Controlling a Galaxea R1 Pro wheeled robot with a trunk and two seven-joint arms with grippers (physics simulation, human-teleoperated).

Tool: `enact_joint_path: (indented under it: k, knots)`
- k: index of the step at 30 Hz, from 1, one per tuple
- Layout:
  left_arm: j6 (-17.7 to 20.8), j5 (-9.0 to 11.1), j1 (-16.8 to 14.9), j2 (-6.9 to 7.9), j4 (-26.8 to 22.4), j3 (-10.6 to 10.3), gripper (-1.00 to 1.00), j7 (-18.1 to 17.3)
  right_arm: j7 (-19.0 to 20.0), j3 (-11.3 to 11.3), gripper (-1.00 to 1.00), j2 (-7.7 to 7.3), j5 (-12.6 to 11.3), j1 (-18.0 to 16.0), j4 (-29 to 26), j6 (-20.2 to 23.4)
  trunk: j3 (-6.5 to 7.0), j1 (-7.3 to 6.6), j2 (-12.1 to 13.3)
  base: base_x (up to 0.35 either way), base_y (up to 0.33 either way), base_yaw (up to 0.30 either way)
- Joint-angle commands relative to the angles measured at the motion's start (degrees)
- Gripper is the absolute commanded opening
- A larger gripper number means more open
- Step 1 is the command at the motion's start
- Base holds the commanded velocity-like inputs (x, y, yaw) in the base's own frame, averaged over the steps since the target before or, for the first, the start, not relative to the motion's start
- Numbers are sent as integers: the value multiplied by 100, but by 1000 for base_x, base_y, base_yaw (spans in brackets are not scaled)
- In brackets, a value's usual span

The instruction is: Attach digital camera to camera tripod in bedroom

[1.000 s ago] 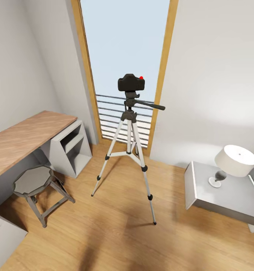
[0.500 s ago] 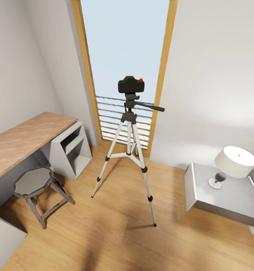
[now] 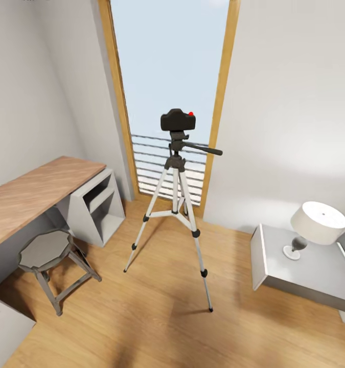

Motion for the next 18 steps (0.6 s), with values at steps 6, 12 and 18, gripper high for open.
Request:
enact_joint_path:
  k: [6,12,18]
  knots:
    - [5,27,-3,13,-32,-59,100,18,12,-49,100,13,43,-6,9,14,48,2,-7,0,0,0]
    - [1,26,-3,12,-69,-79,100,18,-18,-49,100,31,43,-6,9,14,103,2,-7,0,0,0]
    - [-2,26,-3,17,-117,-80,100,18,-39,-45,100,50,43,-6,10,7,159,2,-7,0,0,0]
